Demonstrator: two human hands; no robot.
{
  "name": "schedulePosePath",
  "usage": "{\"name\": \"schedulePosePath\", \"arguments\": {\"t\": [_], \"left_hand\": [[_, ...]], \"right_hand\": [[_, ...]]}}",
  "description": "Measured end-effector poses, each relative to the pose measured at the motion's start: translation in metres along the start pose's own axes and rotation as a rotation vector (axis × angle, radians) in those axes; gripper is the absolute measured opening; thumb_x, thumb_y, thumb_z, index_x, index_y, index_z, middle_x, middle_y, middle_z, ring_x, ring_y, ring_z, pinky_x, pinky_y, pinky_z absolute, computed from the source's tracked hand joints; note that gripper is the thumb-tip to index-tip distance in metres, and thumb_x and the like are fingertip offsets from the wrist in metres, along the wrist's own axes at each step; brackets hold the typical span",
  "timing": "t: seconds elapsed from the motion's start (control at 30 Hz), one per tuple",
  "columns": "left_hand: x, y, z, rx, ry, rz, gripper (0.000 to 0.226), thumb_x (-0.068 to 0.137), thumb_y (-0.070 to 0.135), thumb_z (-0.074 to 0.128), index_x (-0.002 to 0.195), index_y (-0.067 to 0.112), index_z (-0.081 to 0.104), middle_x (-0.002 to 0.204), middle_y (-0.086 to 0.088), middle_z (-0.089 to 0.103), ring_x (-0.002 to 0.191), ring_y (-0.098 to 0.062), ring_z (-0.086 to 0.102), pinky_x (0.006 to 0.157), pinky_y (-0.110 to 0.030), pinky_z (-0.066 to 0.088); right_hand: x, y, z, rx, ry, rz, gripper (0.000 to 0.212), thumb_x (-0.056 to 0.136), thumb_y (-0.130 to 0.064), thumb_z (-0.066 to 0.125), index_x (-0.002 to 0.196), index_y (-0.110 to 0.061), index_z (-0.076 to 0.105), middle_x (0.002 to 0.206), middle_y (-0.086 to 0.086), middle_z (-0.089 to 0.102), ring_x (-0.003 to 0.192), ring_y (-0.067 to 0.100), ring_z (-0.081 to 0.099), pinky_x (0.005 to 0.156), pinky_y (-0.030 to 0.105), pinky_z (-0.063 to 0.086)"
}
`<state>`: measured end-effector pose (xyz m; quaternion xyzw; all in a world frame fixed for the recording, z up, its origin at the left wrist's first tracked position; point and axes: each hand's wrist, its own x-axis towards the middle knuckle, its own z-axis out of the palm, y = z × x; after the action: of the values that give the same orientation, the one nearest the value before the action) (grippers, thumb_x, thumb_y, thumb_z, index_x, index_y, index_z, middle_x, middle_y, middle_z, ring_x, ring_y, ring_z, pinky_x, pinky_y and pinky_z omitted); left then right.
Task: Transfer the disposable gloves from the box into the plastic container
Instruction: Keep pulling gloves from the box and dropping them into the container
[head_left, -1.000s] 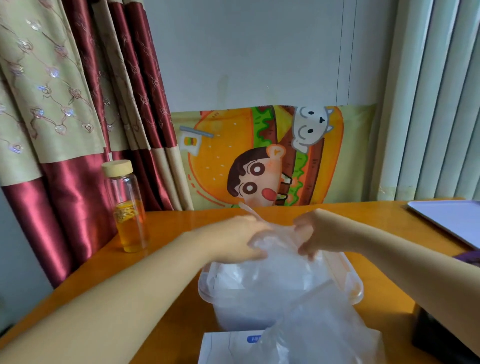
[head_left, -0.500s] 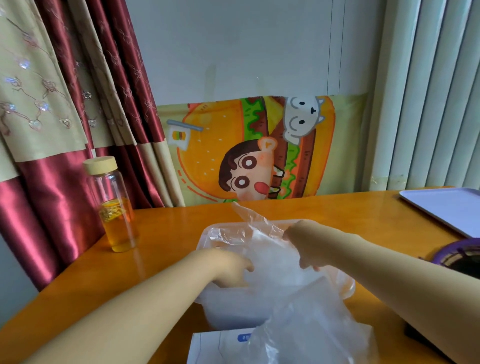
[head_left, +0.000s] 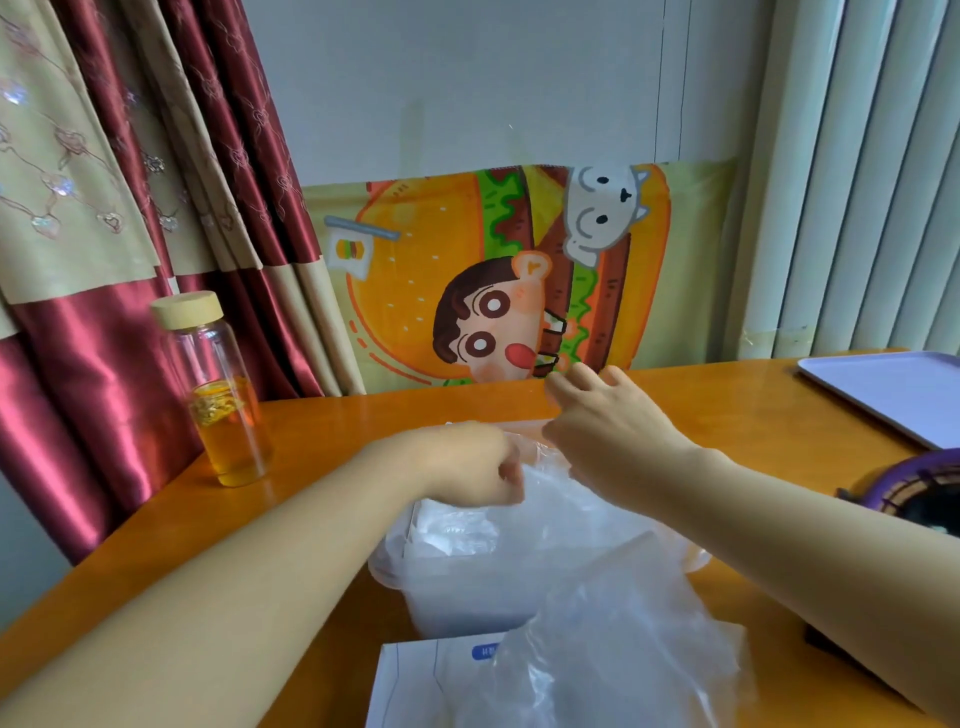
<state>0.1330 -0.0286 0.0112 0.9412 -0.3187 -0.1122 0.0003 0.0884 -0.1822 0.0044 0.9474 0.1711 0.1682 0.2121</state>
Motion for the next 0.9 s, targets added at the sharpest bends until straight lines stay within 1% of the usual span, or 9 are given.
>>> {"name": "schedulePosePath", "arguments": {"t": [0.1,0.17,0.27,0.4,0.5,0.57,0.67,0.77,0.9], "left_hand": [[0.005,0.004,0.01,-0.037,0.072,0.007,0.039,0.088,0.04,0.063,0.123,0.03,0.051,0.123,0.004,0.047,0.11,-0.018,0.05,0.093,-0.036,0.046],[0.011,0.003,0.029,0.065,-0.137,-0.06,0.061,0.09,0.031,0.062,0.144,0.029,0.033,0.144,0.0,0.037,0.12,-0.024,0.049,0.097,-0.038,0.046],[0.027,-0.005,0.049,0.255,-0.368,-0.108,0.063,0.098,0.009,0.045,0.152,0.027,0.019,0.154,-0.005,0.03,0.128,-0.029,0.045,0.101,-0.038,0.044],[0.022,-0.004,0.036,0.279,-0.392,-0.078,0.06,0.099,0.007,0.044,0.152,0.024,0.021,0.156,0.0,0.028,0.14,-0.024,0.031,0.107,-0.033,0.033],[0.004,0.0,0.011,0.116,-0.316,-0.083,0.054,0.099,0.031,0.05,0.149,0.02,0.033,0.152,0.004,0.037,0.137,-0.019,0.037,0.109,-0.031,0.032],[-0.015,0.001,-0.007,-0.018,-0.195,-0.055,0.049,0.097,0.037,0.052,0.143,0.021,0.044,0.145,0.008,0.046,0.129,-0.012,0.046,0.108,-0.028,0.036],[-0.048,0.003,-0.021,-0.214,0.076,0.017,0.034,0.097,0.024,0.054,0.131,0.026,0.057,0.125,0.015,0.059,0.112,-0.002,0.056,0.099,-0.022,0.043],[-0.08,0.015,-0.019,-0.369,0.235,0.076,0.021,0.094,0.028,0.059,0.113,0.035,0.063,0.107,0.023,0.063,0.098,0.006,0.059,0.087,-0.017,0.048],[-0.108,0.04,-0.007,-0.337,0.185,0.086,0.029,0.083,0.054,0.062,0.11,0.043,0.06,0.1,0.027,0.062,0.092,0.007,0.059,0.079,-0.013,0.047]], "right_hand": [[0.006,-0.005,0.009,0.168,-0.246,-0.031,0.041,0.088,-0.025,0.065,0.127,-0.018,0.056,0.126,0.003,0.046,0.11,0.022,0.049,0.089,0.033,0.049],[0.01,-0.009,0.025,0.158,-0.564,-0.074,0.048,0.09,-0.025,0.063,0.133,-0.01,0.05,0.131,0.007,0.049,0.117,0.025,0.049,0.098,0.033,0.045],[0.016,-0.009,0.051,0.173,-0.744,-0.131,0.045,0.092,-0.008,0.058,0.135,-0.001,0.046,0.135,0.015,0.051,0.122,0.03,0.05,0.103,0.035,0.042],[0.015,-0.005,0.046,0.295,-0.677,-0.108,0.059,0.092,-0.011,0.059,0.145,-0.01,0.034,0.141,0.009,0.045,0.123,0.027,0.048,0.104,0.035,0.042],[0.003,0.006,0.019,0.423,-0.526,-0.064,0.061,0.088,-0.026,0.066,0.142,-0.017,0.04,0.137,0.001,0.05,0.119,0.019,0.05,0.101,0.027,0.04],[-0.009,0.015,-0.006,0.546,-0.391,-0.035,0.05,0.087,-0.026,0.067,0.134,-0.021,0.05,0.13,-0.004,0.057,0.106,0.01,0.056,0.09,0.018,0.043],[-0.031,0.025,-0.042,0.733,-0.247,-0.055,0.03,0.088,-0.027,0.065,0.118,-0.027,0.063,0.113,-0.012,0.067,0.09,0.0,0.062,0.077,0.009,0.049],[-0.058,0.025,-0.071,0.897,-0.281,-0.098,0.02,0.09,-0.029,0.062,0.109,-0.031,0.065,0.102,-0.018,0.069,0.086,-0.003,0.066,0.078,0.017,0.054],[-0.086,0.023,-0.081,0.895,-0.32,-0.112,0.024,0.093,-0.02,0.057,0.111,-0.035,0.062,0.101,-0.024,0.065,0.091,-0.006,0.064,0.08,0.013,0.052]]}}
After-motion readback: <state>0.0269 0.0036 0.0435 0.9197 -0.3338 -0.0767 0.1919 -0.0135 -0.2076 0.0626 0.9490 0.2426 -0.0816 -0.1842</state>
